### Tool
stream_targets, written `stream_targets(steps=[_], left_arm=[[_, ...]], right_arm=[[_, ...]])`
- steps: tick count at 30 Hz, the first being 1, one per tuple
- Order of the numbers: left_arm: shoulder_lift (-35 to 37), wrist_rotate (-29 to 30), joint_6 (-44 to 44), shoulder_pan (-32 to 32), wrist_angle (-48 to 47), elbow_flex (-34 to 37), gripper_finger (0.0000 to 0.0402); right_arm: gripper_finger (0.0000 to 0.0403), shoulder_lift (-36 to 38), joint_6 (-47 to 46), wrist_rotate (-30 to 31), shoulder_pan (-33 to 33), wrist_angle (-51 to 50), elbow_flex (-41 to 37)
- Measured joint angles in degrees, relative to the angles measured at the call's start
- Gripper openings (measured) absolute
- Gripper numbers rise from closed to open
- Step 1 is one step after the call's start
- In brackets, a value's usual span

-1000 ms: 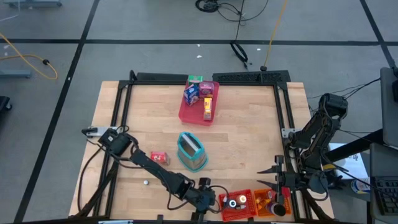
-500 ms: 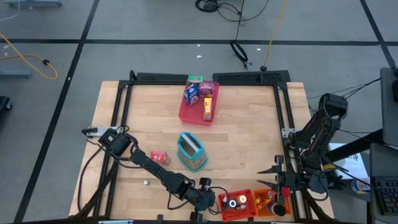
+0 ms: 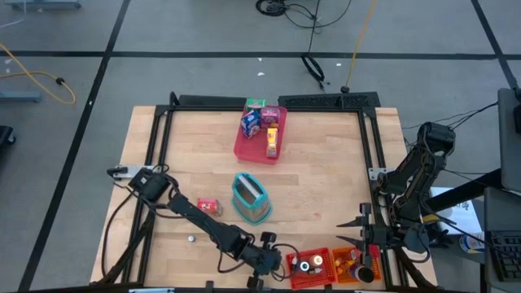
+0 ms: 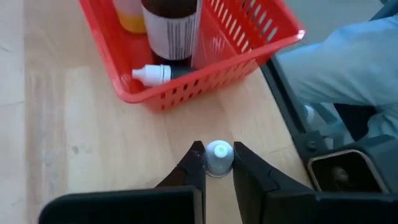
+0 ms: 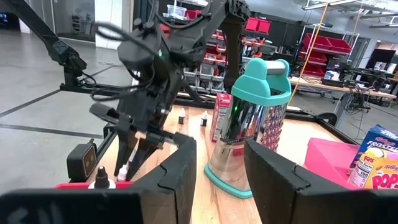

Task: Pick & Place Kitchen Items
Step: Put the red food coloring bottle into the red bin

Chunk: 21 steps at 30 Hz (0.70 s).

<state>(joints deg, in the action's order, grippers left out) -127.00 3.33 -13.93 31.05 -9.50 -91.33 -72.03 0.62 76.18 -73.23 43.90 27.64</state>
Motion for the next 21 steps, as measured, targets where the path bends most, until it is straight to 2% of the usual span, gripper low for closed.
stream_targets(steps=[12,21], left_arm=[[6.44,3.87,-0.36,-0.13,0.42,-0.02,0.0047],[7.13,4.75,-0.38,-0.69,5.42,-0.02,0.0042]], right_arm=[[0.0125,0.00,0.00,0.03,0.00,0.01,0.00],[0.0125,0.00,0.00,0.02,0.00,0.00,0.00]])
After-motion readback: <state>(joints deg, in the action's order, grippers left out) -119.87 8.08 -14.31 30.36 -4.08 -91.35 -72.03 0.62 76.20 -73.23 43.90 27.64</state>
